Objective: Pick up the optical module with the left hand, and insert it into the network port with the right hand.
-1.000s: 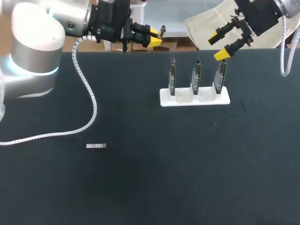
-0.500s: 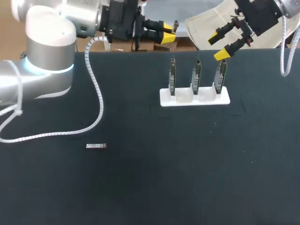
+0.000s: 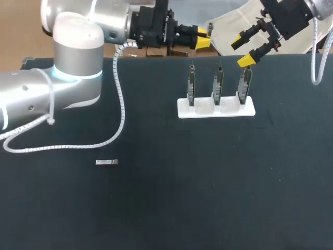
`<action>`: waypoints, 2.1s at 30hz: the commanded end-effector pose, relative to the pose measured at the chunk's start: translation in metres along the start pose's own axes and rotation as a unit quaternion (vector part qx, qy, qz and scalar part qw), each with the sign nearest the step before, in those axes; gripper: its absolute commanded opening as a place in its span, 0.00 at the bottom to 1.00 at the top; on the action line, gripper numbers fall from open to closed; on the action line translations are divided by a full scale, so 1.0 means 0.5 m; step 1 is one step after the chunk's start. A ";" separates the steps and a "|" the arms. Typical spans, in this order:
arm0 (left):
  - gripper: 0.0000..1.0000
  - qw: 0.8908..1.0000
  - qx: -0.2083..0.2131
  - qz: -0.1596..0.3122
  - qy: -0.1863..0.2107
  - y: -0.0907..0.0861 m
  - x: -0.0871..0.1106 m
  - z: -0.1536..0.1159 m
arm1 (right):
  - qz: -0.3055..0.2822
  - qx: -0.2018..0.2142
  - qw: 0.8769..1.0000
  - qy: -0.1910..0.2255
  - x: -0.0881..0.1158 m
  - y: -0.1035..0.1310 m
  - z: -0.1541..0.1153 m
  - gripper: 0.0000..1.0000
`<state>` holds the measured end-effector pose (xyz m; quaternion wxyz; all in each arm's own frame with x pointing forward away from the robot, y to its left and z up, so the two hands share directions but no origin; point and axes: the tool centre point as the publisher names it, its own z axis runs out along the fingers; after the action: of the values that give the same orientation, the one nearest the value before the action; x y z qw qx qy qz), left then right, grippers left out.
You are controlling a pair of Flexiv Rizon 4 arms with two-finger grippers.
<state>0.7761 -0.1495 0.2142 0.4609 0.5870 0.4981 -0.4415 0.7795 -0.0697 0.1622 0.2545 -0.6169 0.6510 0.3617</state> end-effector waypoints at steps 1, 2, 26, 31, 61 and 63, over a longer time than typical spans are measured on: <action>0.00 1.000 0.006 -0.008 -0.009 0.002 0.009 0.027 | -0.001 0.002 1.000 -0.001 0.002 0.004 0.001 1.00; 0.00 1.000 0.005 -0.011 -0.010 0.000 0.010 0.030 | -0.001 0.002 1.000 -0.001 0.002 0.004 0.001 1.00; 0.00 0.997 -0.034 -0.064 -0.004 -0.028 0.039 0.068 | -0.001 0.002 1.000 -0.001 0.002 0.004 0.001 1.00; 0.00 0.997 -0.032 -0.063 -0.001 -0.022 0.045 0.068 | -0.001 0.002 1.000 -0.001 0.002 0.004 0.001 1.00; 0.00 0.996 -0.017 -0.084 -0.007 -0.007 0.071 0.095 | -0.001 0.002 1.000 -0.001 0.002 0.004 0.001 1.00; 0.00 0.996 -0.016 -0.088 -0.006 -0.006 0.073 0.097 | -0.001 0.002 1.000 -0.001 0.002 0.004 0.001 1.00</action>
<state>0.7724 -0.1880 0.1711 0.4333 0.5315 0.5516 -0.4749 0.7795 -0.0698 0.1622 0.2545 -0.6169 0.6510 0.3617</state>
